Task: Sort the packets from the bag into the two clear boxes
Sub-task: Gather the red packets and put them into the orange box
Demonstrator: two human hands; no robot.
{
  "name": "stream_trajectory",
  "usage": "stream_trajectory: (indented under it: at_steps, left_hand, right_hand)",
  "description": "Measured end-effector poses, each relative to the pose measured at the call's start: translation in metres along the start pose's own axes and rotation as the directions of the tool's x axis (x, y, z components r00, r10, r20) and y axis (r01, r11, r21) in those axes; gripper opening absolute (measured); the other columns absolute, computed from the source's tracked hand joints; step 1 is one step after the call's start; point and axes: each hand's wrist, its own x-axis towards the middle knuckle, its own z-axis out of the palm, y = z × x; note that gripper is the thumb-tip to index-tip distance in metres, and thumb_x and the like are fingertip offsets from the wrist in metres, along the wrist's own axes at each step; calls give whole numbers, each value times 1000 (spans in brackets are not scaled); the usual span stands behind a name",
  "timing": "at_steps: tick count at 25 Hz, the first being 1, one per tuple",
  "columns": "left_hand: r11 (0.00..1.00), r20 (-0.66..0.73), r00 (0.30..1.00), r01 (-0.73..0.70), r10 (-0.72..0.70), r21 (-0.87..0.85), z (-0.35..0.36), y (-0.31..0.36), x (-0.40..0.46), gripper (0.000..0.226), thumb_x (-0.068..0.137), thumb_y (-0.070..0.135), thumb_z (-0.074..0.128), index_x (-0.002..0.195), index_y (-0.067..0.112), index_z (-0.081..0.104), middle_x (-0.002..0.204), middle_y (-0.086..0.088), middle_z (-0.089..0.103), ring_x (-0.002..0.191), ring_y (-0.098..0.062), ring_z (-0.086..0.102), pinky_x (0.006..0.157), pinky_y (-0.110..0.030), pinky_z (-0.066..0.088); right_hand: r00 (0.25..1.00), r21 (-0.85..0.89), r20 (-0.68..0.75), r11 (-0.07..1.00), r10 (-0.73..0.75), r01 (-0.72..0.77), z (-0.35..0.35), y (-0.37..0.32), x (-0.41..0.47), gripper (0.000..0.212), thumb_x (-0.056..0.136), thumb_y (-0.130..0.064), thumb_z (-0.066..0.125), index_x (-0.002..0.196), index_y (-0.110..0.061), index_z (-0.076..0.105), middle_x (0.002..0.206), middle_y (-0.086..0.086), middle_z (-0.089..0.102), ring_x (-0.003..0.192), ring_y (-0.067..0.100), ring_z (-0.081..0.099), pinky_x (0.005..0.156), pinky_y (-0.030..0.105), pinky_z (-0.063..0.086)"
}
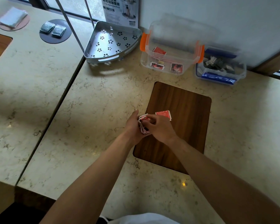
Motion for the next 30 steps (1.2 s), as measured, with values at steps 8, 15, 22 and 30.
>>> stream_trajectory:
  at_steps: [8,15,22,30]
  left_hand:
    - [1000,10,1000,14,-14,8,-14,1,11,53,101,52,35,118,9,59,107,-22,65,96,-37,64,90,-49,50]
    - [1000,7,1000,16,-16,10,-13,0,14,55,101,52,35,129,10,56,112,-23,64,103,-38,62,91,-50,51]
    - [997,0,999,41,-41,71,-15,-2,11,54,102,51,34,128,9,58,119,-24,64,107,-40,62,98,-54,48]
    - [984,70,992,98,-109,146,-19,-3,-3,54,101,50,38,130,8,57,115,-18,69,100,-37,70,93,-55,54]
  right_hand:
    - [945,57,-234,974,226,-219,-30,24,23,36,96,-14,54,131,-20,60,123,5,61,100,9,58,72,10,42]
    - [975,-456,-221,884,1,-104,-28,57,18,42,81,-25,76,121,-21,62,128,9,45,121,28,44,98,33,45]
    - [971,124,-184,984,152,-130,-39,34,1,21,85,-19,75,98,-18,59,103,-7,64,96,13,66,74,21,55]
    - [959,146,228,980,-169,138,-28,-2,-12,31,86,-6,69,77,-35,72,136,-10,51,132,9,45,109,34,39]
